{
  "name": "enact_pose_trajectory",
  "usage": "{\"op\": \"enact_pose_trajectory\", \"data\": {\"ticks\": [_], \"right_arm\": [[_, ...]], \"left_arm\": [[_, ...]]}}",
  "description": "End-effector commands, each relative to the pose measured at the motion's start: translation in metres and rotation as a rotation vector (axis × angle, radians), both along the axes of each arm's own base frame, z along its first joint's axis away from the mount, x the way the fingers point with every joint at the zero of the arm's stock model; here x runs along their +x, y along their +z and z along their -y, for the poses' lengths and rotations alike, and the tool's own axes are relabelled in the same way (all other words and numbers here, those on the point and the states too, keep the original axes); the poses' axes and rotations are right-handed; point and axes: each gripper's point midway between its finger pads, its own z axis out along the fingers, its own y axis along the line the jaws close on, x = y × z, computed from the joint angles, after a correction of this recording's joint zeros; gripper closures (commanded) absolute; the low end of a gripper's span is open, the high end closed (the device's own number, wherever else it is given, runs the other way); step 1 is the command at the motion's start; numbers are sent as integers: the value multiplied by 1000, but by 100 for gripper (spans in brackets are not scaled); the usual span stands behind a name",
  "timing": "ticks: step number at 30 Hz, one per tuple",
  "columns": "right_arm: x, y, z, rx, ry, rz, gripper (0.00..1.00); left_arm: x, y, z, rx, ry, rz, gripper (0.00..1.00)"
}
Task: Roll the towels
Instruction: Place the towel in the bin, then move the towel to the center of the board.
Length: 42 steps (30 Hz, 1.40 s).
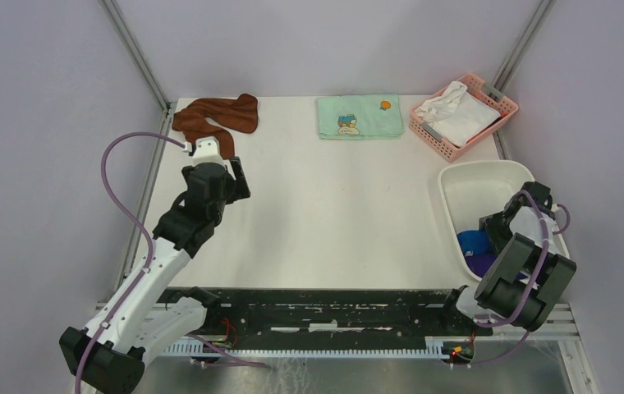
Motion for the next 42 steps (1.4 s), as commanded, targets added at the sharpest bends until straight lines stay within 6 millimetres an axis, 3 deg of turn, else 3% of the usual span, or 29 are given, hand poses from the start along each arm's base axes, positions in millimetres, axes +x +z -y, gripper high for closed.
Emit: {"op": "enact_pose_trajectory", "data": {"ticks": [1, 9, 23, 27, 29, 31, 37, 42], "right_arm": [[-8, 8, 0, -15, -15, -5, 34], [-4, 25, -1, -19, -14, 33, 21], [-4, 62, -6, -37, 5, 90, 10], [-3, 84, -6, -73, 30, 145, 7], [9, 100, -9, -83, 78, 225, 6], [29, 115, -17, -78, 149, 343, 1], [85, 153, -68, -12, 465, 595, 0], [110, 177, -117, 10, 719, 701, 0]], "left_arm": [[4, 10, -2, 29, -9, 40, 14], [4, 11, -2, 28, -10, 44, 14], [3, 12, -1, 25, -15, 46, 13], [4, 10, 0, 25, -19, 42, 13], [5, 8, 2, 23, -24, 36, 13], [8, 5, 4, 25, -28, 25, 13], [17, -7, 6, 22, -22, -29, 11], [44, -19, -2, -87, 38, -77, 10]]}}
